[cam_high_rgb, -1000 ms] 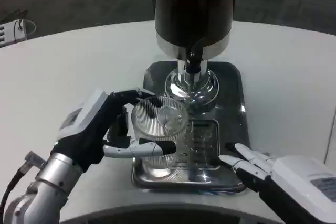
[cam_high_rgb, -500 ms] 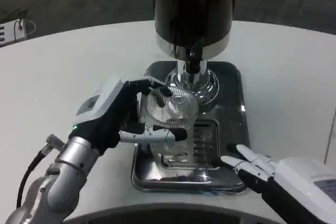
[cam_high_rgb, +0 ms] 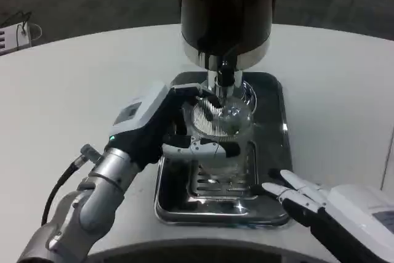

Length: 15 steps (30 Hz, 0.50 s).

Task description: Grasp the cup under the faucet to collect the drink, then remove the cup.

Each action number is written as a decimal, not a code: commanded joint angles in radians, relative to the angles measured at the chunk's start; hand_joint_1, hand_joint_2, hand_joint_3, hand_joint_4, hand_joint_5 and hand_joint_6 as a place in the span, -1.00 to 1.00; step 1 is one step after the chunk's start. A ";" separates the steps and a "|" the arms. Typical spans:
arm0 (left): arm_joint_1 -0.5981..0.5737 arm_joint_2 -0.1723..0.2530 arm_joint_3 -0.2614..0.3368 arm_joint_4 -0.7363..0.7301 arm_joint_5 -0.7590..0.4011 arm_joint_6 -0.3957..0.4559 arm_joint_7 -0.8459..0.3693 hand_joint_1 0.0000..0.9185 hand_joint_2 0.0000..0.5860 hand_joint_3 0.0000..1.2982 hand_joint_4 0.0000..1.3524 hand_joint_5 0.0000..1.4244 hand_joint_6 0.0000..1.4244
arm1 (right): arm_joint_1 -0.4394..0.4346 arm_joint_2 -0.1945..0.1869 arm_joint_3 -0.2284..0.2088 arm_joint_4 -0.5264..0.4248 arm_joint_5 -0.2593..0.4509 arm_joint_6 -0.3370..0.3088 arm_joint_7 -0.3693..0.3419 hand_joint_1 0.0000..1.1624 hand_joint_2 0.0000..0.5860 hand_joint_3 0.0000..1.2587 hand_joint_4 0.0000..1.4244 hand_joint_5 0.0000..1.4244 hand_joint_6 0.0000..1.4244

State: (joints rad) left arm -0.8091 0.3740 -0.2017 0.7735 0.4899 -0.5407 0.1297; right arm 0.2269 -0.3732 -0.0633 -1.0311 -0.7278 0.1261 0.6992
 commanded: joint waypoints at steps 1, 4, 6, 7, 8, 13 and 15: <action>-0.016 0.006 -0.021 0.016 0.004 -0.010 -0.020 -0.11 -1.00 0.17 0.16 0.45 0.59 | 0.013 -0.008 -0.003 -0.016 0.010 -0.005 -0.005 -0.10 0.56 -0.79 -1.00 -0.88 -0.89; -0.017 0.013 -0.024 0.014 -0.003 -0.003 -0.035 -0.38 -0.93 0.07 -0.06 0.39 0.53 | 0.011 -0.009 -0.001 -0.012 0.011 -0.002 -0.006 -0.10 0.56 -0.79 -1.00 -0.88 -0.89; -0.019 0.016 -0.024 0.015 -0.008 -0.002 -0.046 -0.51 -0.96 -0.03 -0.20 0.29 0.45 | 0.010 -0.009 0.000 -0.008 0.012 -0.001 -0.007 -0.10 0.55 -0.79 -1.00 -0.88 -0.89; -0.020 0.018 -0.023 0.016 -0.010 -0.003 -0.050 -0.55 -0.98 -0.10 -0.27 0.23 0.40 | 0.009 -0.009 0.001 -0.007 0.014 -0.002 -0.009 -0.10 0.55 -0.79 -1.00 -0.88 -0.89; -0.021 0.022 -0.022 0.016 -0.012 -0.002 -0.054 -0.61 -1.00 -0.18 -0.38 0.14 0.37 | 0.009 -0.009 0.001 -0.005 0.015 -0.003 -0.010 -0.10 0.55 -0.79 -1.00 -0.88 -0.89; -0.024 0.036 -0.012 0.012 -0.015 0.000 -0.060 -0.74 -0.99 -0.32 -0.56 -0.02 0.25 | -0.002 -0.009 0.008 0.005 0.015 -0.002 -0.011 -0.10 0.56 -0.77 -1.00 -0.87 -0.88; -0.027 0.042 -0.008 0.009 -0.015 0.001 -0.056 -0.75 -0.99 -0.34 -0.58 -0.05 0.22 | -0.007 -0.009 0.012 0.012 0.017 0.001 -0.010 -0.10 0.56 -0.76 -1.00 -0.86 -0.88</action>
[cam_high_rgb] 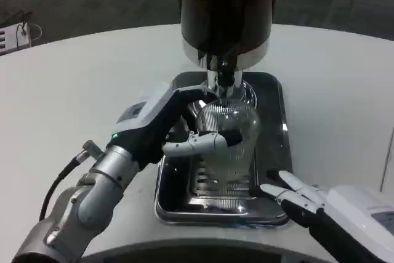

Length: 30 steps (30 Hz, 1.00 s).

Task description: Grasp the cup under the faucet to collect the drink, then remove the cup.

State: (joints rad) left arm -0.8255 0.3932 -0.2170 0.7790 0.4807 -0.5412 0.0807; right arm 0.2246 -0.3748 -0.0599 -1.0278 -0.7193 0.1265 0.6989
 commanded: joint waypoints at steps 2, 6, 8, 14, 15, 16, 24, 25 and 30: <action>-0.013 0.026 0.010 0.002 -0.008 0.001 -0.005 -0.75 -1.00 -0.35 -0.60 -0.09 0.16 | -0.010 -0.007 0.009 0.014 0.014 0.004 -0.010 -0.10 0.57 -0.76 -1.00 -0.85 -0.87; -0.012 0.030 0.020 -0.002 -0.021 -0.008 -0.008 -0.75 -0.99 -0.44 -0.68 -0.18 0.06 | -0.023 -0.008 0.010 0.025 0.019 0.009 -0.010 -0.10 0.57 -0.75 -1.00 -0.85 -0.87; -0.008 0.031 0.026 -0.011 -0.032 -0.012 -0.010 -0.75 -0.99 -0.48 -0.73 -0.26 -0.01 | -0.029 -0.009 0.012 0.031 0.020 0.013 -0.009 -0.10 0.57 -0.75 -0.99 -0.85 -0.86; 0.054 0.058 0.062 -0.100 -0.090 -0.027 -0.049 -0.81 -0.98 -0.54 -0.76 -0.40 -0.12 | -0.037 -0.010 0.017 0.040 0.018 0.026 -0.013 -0.10 0.57 -0.75 -0.99 -0.84 -0.86; 0.071 0.067 0.070 -0.120 -0.102 -0.028 -0.062 -0.81 -0.98 -0.54 -0.76 -0.40 -0.13 | -0.038 -0.010 0.018 0.041 0.018 0.028 -0.014 -0.10 0.57 -0.74 -0.99 -0.84 -0.86; 0.084 0.074 0.076 -0.138 -0.111 -0.026 -0.071 -0.81 -0.98 -0.54 -0.76 -0.40 -0.13 | -0.038 -0.010 0.019 0.042 0.016 0.030 -0.015 -0.10 0.57 -0.74 -0.99 -0.84 -0.86; 0.278 0.158 0.215 -0.397 -0.290 0.009 -0.202 -0.88 -0.95 -0.57 -0.71 -0.52 -0.38 | -0.071 -0.006 0.056 0.070 -0.004 0.049 -0.023 -0.10 0.57 -0.74 -0.99 -0.84 -0.86; 0.290 0.161 0.228 -0.423 -0.315 0.014 -0.219 -0.91 -0.95 -0.58 -0.71 -0.53 -0.42 | -0.075 -0.007 0.061 0.073 -0.006 0.051 -0.023 -0.10 0.57 -0.74 -0.99 -0.84 -0.86; 0.313 0.158 0.278 -0.524 -0.468 0.054 -0.327 -1.00 -0.88 -0.62 -0.70 -0.58 -0.54 | -0.103 -0.007 0.089 0.087 -0.021 0.061 -0.023 -0.10 0.57 -0.74 -0.99 -0.84 -0.86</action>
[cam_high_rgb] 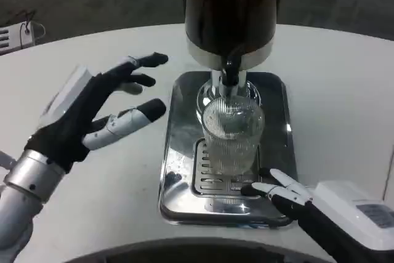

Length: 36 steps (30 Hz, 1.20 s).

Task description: Grasp the cup under the faucet to collect the drink, then remove the cup.

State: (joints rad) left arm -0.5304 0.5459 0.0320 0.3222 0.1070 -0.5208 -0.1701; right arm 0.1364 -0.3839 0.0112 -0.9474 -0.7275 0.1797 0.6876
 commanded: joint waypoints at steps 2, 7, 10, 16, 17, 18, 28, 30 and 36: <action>0.016 0.006 0.036 -0.101 -0.136 0.057 -0.116 -1.00 -0.88 -0.67 -0.76 -0.62 -0.57 | -0.019 0.002 0.023 0.007 -0.016 0.010 -0.011 -0.10 0.57 -0.74 -0.98 -0.84 -0.86; 0.003 -0.006 0.037 -0.215 -0.239 0.153 -0.211 -1.00 -0.83 -0.80 -0.89 -0.74 -0.63 | -0.023 0.002 0.037 0.003 -0.027 0.018 -0.009 -0.10 0.57 -0.74 -0.97 -0.84 -0.86; -0.004 -0.024 0.027 -0.274 -0.272 0.207 -0.238 -1.00 -0.82 -0.85 -0.96 -0.78 -0.68 | -0.021 0.003 0.043 -0.004 -0.033 0.022 -0.009 -0.10 0.57 -0.74 -0.97 -0.84 -0.86; -0.014 -0.065 0.003 -0.355 -0.290 0.288 -0.279 -1.00 -0.82 -0.89 -1.00 -0.80 -0.71 | -0.011 0.006 0.043 -0.015 -0.039 0.026 -0.010 -0.10 0.57 -0.74 -0.97 -0.84 -0.86; -0.016 -0.069 0.000 -0.363 -0.290 0.297 -0.284 -1.00 -0.82 -0.89 -1.00 -0.82 -0.73 | -0.008 0.007 0.042 -0.017 -0.038 0.026 -0.011 -0.10 0.57 -0.74 -0.97 -0.84 -0.86; -0.018 -0.075 -0.003 -0.369 -0.290 0.305 -0.289 -1.00 -0.82 -0.89 -1.00 -0.82 -0.73 | -0.005 0.007 0.041 -0.019 -0.038 0.026 -0.012 -0.10 0.57 -0.74 -0.97 -0.84 -0.86; -0.077 -0.112 -0.052 -0.369 -0.247 0.364 -0.300 -1.00 -0.81 -0.92 -1.00 -0.85 -0.74 | 0.006 0.007 0.032 -0.023 -0.022 0.024 -0.017 -0.10 0.57 -0.74 -0.97 -0.84 -0.85; -0.088 -0.118 -0.059 -0.366 -0.235 0.373 -0.300 -1.00 -0.81 -0.93 -1.00 -0.85 -0.75 | 0.007 0.007 0.031 -0.023 -0.020 0.024 -0.018 -0.10 0.57 -0.74 -0.97 -0.84 -0.85; -0.120 -0.134 -0.082 -0.349 -0.196 0.401 -0.300 -1.00 -0.82 -0.96 -1.00 -0.90 -0.79 | 0.017 0.007 0.020 -0.028 -0.011 0.027 -0.018 -0.10 0.57 -0.74 -0.97 -0.84 -0.84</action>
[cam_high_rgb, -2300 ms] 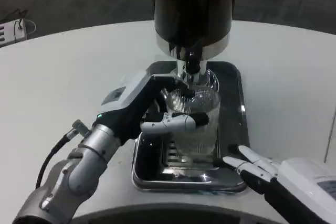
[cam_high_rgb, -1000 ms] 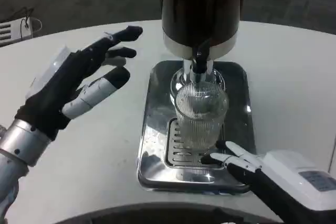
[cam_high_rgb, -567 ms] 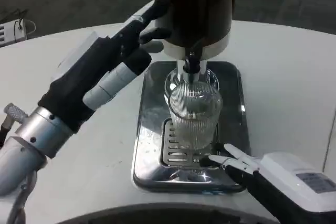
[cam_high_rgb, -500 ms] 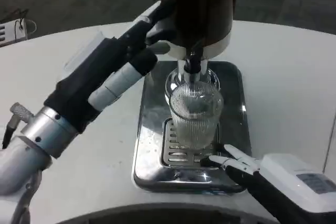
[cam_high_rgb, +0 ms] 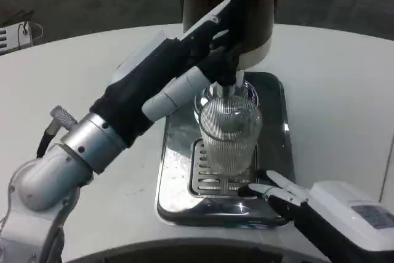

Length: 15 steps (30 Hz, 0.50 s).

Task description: Grasp the cup under the faucet to collect the drink, then remove the cup.

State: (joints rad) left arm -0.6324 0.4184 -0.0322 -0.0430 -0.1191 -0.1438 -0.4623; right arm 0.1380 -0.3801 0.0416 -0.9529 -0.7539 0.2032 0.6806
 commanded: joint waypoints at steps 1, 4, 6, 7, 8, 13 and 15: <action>-0.020 -0.007 -0.024 0.020 0.041 0.031 -0.009 -1.00 -0.82 -0.98 -1.00 -0.92 -0.81 | 0.019 0.004 -0.013 -0.023 0.018 0.006 -0.011 -0.10 0.57 -0.74 -0.97 -0.84 -0.84; -0.022 -0.005 -0.042 0.027 0.067 0.042 -0.011 -1.00 -0.83 -1.00 -1.00 -0.95 -0.84 | 0.025 0.003 -0.019 -0.025 0.025 0.009 -0.012 -0.10 0.57 -0.74 -0.97 -0.84 -0.84; -0.020 -0.007 -0.048 0.028 0.080 0.046 -0.012 -1.00 -0.83 -1.00 -1.00 -0.96 -0.85 | 0.026 0.003 -0.021 -0.027 0.028 0.009 -0.013 -0.10 0.57 -0.74 -0.97 -0.84 -0.84; -0.019 -0.008 -0.055 0.030 0.088 0.047 -0.013 -1.00 -0.83 -1.00 -1.00 -0.96 -0.85 | 0.027 0.003 -0.023 -0.028 0.030 0.010 -0.013 -0.10 0.57 -0.74 -0.97 -0.84 -0.84; -0.018 -0.008 -0.061 0.033 0.097 0.049 -0.014 -1.00 -0.83 -1.00 -1.00 -0.97 -0.85 | 0.028 0.003 -0.024 -0.028 0.032 0.011 -0.012 -0.10 0.57 -0.74 -0.97 -0.84 -0.84; -0.016 -0.007 -0.087 0.044 0.141 0.042 -0.014 -1.00 -0.81 -1.00 -1.00 -1.00 -0.85 | 0.024 0.003 -0.027 -0.026 0.043 0.020 -0.010 -0.10 0.57 -0.74 -0.96 -0.84 -0.84; -0.017 -0.003 -0.098 0.049 0.162 0.035 -0.015 -1.00 -0.81 -1.00 -1.00 -1.00 -0.86 | 0.021 0.006 -0.030 -0.024 0.049 0.030 -0.012 -0.10 0.57 -0.74 -0.96 -0.84 -0.84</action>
State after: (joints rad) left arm -0.6632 0.4091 -0.0994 -0.0201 -0.0002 -0.1210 -0.4628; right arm 0.1601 -0.3796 0.0161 -0.9648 -0.7176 0.2210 0.6803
